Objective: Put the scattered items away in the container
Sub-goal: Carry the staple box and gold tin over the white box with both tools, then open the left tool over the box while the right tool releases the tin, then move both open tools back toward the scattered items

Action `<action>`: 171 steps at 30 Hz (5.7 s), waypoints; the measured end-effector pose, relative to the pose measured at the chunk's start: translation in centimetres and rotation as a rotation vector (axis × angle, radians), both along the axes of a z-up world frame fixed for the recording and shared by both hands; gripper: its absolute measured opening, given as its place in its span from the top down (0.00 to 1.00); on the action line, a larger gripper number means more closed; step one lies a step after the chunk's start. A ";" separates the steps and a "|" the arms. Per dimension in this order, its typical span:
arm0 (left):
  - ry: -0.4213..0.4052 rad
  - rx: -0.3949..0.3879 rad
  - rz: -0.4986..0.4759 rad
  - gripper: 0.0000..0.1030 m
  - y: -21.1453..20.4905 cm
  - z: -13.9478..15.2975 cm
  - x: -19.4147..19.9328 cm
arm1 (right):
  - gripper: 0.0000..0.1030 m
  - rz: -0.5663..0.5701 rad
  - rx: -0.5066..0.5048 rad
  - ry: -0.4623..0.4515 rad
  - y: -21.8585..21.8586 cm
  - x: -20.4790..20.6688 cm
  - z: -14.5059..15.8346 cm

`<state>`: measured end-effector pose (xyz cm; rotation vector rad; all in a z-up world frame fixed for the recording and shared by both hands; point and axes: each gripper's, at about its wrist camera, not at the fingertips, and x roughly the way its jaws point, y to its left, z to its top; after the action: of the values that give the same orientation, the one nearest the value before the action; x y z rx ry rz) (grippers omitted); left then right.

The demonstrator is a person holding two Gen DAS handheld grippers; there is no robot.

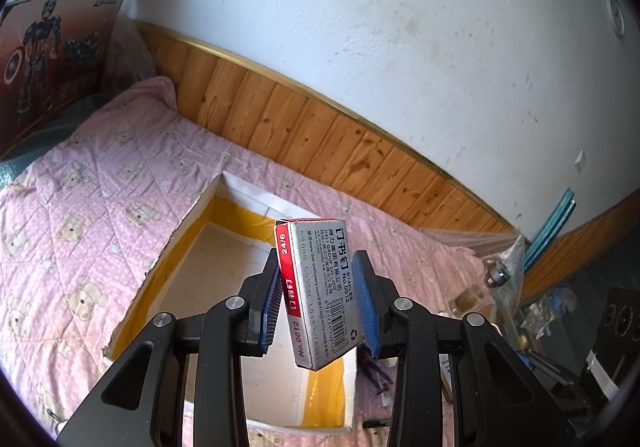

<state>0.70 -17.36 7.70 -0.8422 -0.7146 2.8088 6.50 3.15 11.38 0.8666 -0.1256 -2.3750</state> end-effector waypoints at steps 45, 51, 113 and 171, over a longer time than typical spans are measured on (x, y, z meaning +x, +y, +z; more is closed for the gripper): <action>-0.265 -0.148 -0.015 0.65 0.1 -5.8 -12.8 | 0.49 0.021 0.060 -0.141 -3.4 -11.6 -2.5; -0.282 -0.150 -0.020 0.65 0.3 -6.3 -13.5 | 0.49 0.033 0.070 -0.152 -4.1 -12.4 -3.0; -0.564 -0.186 -0.013 0.65 -0.4 -12.9 -21.0 | 0.48 0.183 0.618 -0.304 -11.9 -23.6 -14.1; -0.260 -0.264 -0.025 0.55 4.6 -3.7 -5.4 | 0.54 0.191 0.147 -0.109 -2.3 -8.1 -3.2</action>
<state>-4.74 -12.74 4.02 -1.2675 -0.3603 2.8405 -1.58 0.88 8.14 1.0301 0.0861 -2.1800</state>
